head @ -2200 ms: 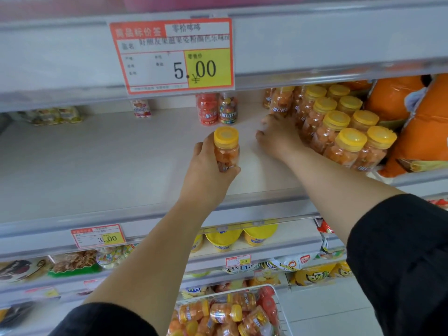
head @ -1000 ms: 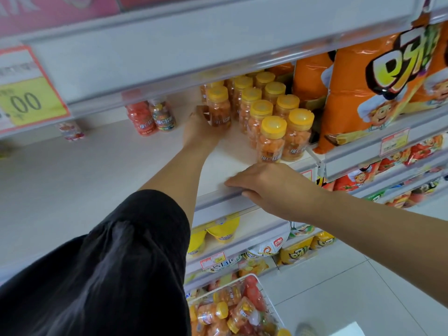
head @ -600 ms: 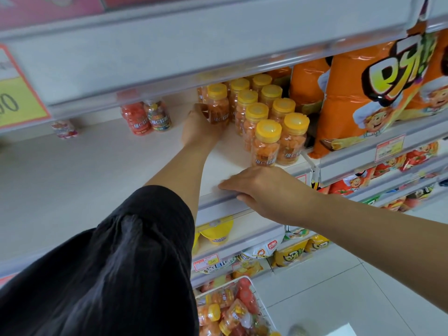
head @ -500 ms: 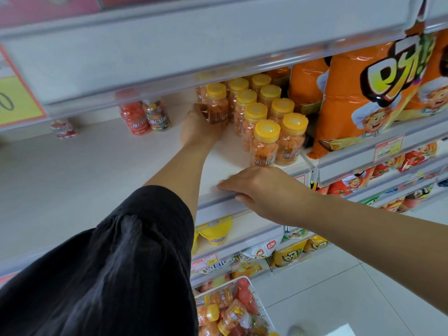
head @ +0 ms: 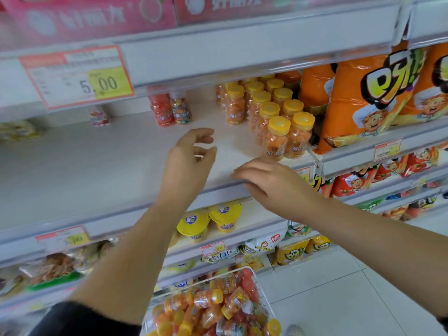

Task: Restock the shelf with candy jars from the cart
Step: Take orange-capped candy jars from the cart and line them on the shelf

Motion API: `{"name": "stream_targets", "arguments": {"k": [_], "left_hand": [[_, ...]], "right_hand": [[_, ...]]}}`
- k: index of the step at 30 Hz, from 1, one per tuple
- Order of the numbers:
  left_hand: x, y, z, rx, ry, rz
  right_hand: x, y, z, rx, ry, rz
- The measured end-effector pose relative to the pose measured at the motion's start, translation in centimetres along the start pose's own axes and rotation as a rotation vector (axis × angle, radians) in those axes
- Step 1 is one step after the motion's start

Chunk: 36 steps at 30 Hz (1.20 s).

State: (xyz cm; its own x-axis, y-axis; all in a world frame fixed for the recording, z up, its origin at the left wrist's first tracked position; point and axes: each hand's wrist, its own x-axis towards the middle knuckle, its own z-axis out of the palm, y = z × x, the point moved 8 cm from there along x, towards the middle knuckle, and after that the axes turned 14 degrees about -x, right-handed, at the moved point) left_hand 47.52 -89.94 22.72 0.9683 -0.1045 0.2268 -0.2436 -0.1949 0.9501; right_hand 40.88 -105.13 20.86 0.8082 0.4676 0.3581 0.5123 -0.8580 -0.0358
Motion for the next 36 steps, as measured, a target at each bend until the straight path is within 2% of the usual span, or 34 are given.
{"name": "stream_targets", "arguments": {"k": [2,5,11,16,24,28,32,36], "left_hand": [[-4.5,-0.1,-1.4,-0.021,-0.042,0.013],[-10.1,-3.8,-3.1,0.019,-0.082,-0.068],[-18.9,-13.7,-5.8,0.111,-0.014,-0.342],[-26.6,-21.5,-6.8,0.175,0.08,-0.591],[-35.7,-32.0,-7.0,0.362,0.117,-0.86],[-36.9,-35.7,-7.6,0.574,0.094,-0.926],[-37.3,-38.9,-7.3,0.702,0.013,-0.952],[-37.8,-40.6,-7.0,0.769,-0.03,-0.951]], "right_hand": [[-1.3,-2.1,0.2,0.032,0.057,-0.031],[-4.2,-5.1,3.5,0.094,-0.019,-0.046],[-12.3,-7.6,16.3,0.175,-0.626,0.035],[-17.4,-8.4,23.3,0.228,-0.911,0.083],[-20.7,-8.8,32.8,0.241,-1.004,0.148],[-21.3,-8.5,37.3,0.169,-1.002,0.188],[-22.8,-8.4,40.3,0.033,-1.048,0.137],[-22.8,-8.7,40.9,-0.088,-0.954,0.083]]}}
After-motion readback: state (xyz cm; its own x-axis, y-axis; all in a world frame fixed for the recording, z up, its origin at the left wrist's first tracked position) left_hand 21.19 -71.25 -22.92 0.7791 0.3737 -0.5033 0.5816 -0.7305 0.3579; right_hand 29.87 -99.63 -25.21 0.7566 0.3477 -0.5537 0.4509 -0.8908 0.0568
